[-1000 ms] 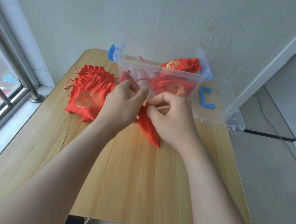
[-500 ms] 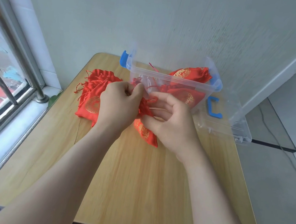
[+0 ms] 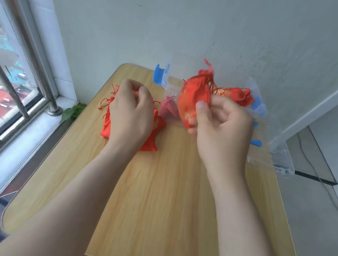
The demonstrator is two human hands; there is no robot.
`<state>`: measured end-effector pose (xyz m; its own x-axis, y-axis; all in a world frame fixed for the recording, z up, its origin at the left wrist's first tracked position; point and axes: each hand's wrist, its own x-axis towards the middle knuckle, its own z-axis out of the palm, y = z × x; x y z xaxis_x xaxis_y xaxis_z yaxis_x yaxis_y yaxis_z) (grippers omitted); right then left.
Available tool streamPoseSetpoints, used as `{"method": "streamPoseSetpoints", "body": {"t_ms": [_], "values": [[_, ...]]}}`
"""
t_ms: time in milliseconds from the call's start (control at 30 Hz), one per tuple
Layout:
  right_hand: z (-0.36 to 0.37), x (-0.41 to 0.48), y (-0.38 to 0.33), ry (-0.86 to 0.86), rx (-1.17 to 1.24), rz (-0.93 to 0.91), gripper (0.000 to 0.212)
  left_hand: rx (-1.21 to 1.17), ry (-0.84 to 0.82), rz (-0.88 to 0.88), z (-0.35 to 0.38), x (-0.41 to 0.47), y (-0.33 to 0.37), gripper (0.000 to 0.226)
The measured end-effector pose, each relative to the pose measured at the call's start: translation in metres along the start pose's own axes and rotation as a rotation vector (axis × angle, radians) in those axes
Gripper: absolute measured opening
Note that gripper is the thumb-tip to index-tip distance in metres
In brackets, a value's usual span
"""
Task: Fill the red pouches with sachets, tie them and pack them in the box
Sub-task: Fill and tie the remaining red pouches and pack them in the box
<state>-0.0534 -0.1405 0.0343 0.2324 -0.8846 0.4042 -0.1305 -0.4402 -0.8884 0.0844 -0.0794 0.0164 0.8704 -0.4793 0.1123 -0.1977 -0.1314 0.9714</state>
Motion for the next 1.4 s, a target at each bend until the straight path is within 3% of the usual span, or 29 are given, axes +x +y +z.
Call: {"method": "streamPoseSetpoints", "body": {"t_ms": [100,200,300,433,567,667,733,867,1000,1067,1233,1400], "values": [[0.015,0.017,-0.019,0.079,0.196,0.083,0.017,0.223,-0.059,0.036,0.000,0.002,-0.012,0.021],[0.027,0.039,-0.031,0.176,0.362,0.117,0.022,0.296,-0.064,0.066,-0.003,0.006,-0.015,0.031],[0.037,0.057,-0.036,0.233,0.405,0.078,0.023,0.441,-0.130,0.054,-0.003,0.004,-0.018,0.026],[0.059,0.076,-0.028,0.281,0.245,0.025,0.020,0.740,-0.291,0.026,-0.002,-0.003,-0.026,0.026],[0.074,0.091,-0.010,0.256,-0.006,0.015,0.012,0.781,-0.357,0.140,-0.004,-0.004,-0.032,0.037],[0.075,0.098,0.001,0.148,-0.217,-0.058,0.016,0.837,-0.304,0.167,-0.005,-0.001,-0.034,0.011],[0.076,0.101,0.006,0.039,-0.414,-0.082,0.022,0.859,-0.267,0.155,-0.006,-0.002,-0.034,0.029],[0.080,0.093,0.001,-0.131,-0.644,-0.016,0.034,0.845,-0.157,0.157,-0.005,0.002,-0.035,0.017],[0.080,0.071,0.001,-0.078,-0.555,-0.193,0.021,0.893,-0.186,0.143,-0.005,0.003,-0.041,0.022],[0.077,0.058,0.005,-0.001,-0.475,-0.226,0.032,0.929,-0.181,0.152,-0.006,0.003,-0.043,0.027],[0.067,0.014,0.014,0.008,-0.344,-0.224,0.029,1.042,-0.198,0.058,-0.004,0.003,-0.044,0.047],[0.050,-0.029,0.026,-0.065,-0.325,-0.048,0.027,1.038,-0.088,0.059,-0.001,0.001,-0.040,0.036]]}}
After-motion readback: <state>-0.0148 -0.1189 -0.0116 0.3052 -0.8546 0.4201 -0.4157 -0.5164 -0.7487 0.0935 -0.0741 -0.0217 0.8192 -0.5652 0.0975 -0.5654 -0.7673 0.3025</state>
